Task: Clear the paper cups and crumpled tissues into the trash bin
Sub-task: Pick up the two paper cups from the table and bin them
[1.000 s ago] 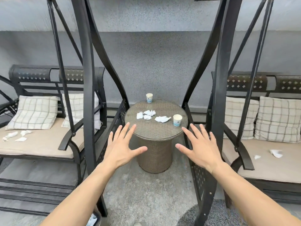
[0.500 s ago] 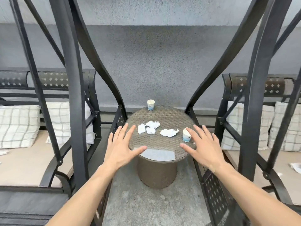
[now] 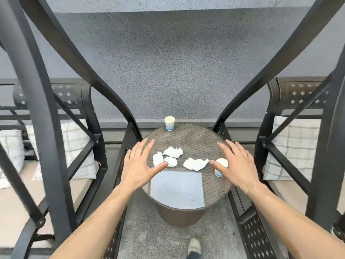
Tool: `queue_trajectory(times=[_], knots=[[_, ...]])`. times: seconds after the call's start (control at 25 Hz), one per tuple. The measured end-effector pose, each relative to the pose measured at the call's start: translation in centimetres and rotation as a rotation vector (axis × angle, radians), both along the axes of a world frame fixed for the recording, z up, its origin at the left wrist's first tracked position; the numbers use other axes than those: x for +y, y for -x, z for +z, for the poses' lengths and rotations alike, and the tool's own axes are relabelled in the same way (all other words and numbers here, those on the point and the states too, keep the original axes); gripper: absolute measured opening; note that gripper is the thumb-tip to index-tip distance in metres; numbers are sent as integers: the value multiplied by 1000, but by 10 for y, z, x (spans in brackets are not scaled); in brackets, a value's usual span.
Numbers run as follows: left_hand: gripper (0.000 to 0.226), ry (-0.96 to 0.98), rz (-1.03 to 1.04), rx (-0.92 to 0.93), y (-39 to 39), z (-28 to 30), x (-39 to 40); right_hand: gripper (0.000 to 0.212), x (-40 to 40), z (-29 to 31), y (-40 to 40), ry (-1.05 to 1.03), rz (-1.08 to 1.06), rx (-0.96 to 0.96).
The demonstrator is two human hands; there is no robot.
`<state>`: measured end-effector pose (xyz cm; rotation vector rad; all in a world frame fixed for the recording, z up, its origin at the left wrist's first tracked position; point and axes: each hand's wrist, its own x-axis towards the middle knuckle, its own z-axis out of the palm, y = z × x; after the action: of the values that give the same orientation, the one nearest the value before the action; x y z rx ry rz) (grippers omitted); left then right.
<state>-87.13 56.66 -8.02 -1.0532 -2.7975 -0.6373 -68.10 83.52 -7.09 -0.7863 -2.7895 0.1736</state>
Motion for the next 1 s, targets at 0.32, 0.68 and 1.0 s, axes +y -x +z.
queue_trajectory(times=[0.32, 0.68, 1.0], knots=[[92, -50, 70, -107, 78, -37, 98, 74, 99, -29, 59, 54, -20, -43], [90, 56, 66, -196, 148, -82, 155, 77, 125, -100, 81, 226, -95, -233], [94, 153, 101, -359, 242, -129, 207, 92, 111, -161, 100, 371, -314, -429]])
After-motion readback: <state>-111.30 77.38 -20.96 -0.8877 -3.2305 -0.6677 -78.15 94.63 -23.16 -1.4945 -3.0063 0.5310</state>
